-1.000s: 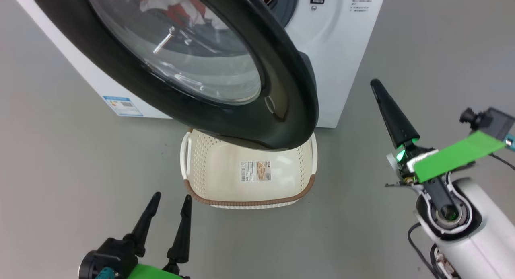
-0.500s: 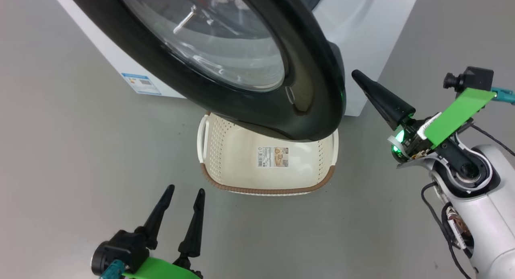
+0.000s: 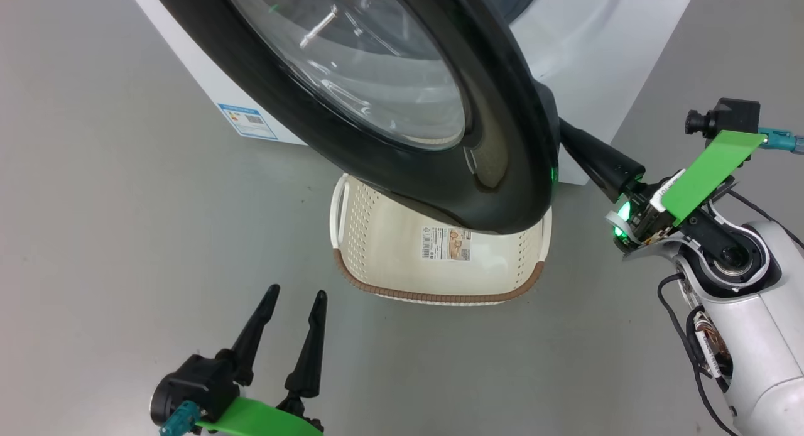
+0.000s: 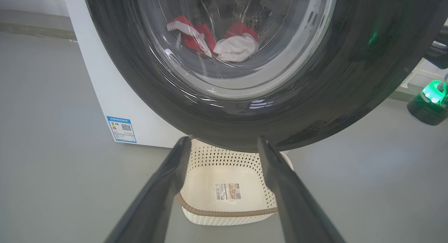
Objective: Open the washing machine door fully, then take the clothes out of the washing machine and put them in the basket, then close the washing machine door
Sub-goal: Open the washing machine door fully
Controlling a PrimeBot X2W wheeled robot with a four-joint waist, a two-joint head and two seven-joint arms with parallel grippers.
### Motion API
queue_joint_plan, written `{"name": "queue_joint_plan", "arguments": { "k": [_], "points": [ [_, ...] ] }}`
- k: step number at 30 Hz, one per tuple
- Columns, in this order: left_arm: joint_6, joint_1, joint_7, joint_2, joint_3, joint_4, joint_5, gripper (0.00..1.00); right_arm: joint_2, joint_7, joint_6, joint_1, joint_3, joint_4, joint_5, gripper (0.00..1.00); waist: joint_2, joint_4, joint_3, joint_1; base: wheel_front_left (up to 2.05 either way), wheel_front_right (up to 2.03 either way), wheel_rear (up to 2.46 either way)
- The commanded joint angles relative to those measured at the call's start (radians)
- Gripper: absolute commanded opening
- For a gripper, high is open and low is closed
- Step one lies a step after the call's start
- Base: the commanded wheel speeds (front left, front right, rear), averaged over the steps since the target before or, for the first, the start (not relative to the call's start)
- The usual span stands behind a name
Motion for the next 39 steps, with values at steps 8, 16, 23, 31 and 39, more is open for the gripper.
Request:
{"name": "queue_joint_plan", "arguments": {
  "k": [8,16,23,31,39],
  "points": [
    [0.014,0.006,-0.009,0.011,0.027,-0.018,-0.003,1.0,0.049,0.059,0.008,0.048,0.023,-0.023,-0.04,0.0,-0.0001,0.024,-0.048,0.0,0.0,0.0,0.0],
    [0.019,0.031,-0.009,0.011,0.029,-0.018,0.0,1.0,0.083,0.069,0.008,0.102,0.023,-0.022,-0.071,0.0,-0.0001,0.062,-0.097,0.0,0.0,0.0,0.0],
    [0.022,0.062,-0.009,0.011,0.03,-0.02,0.005,1.0,0.109,0.087,0.008,0.146,0.036,-0.024,-0.08,0.0,-0.0001,0.1,-0.138,0.0,0.0,0.0,0.0],
    [0.025,0.077,-0.009,0.011,0.034,-0.018,0.005,1.0,0.128,0.099,0.008,0.177,0.057,-0.024,-0.088,0.0,-0.0001,0.152,-0.163,0.0,0.0,0.0,0.0],
    [0.031,0.095,-0.009,0.011,0.033,-0.02,0.003,1.0,0.141,0.1,0.008,0.204,0.093,-0.02,-0.087,0.0,-0.0001,0.21,-0.187,0.0,0.0,0.0,0.0]
  ]
}}
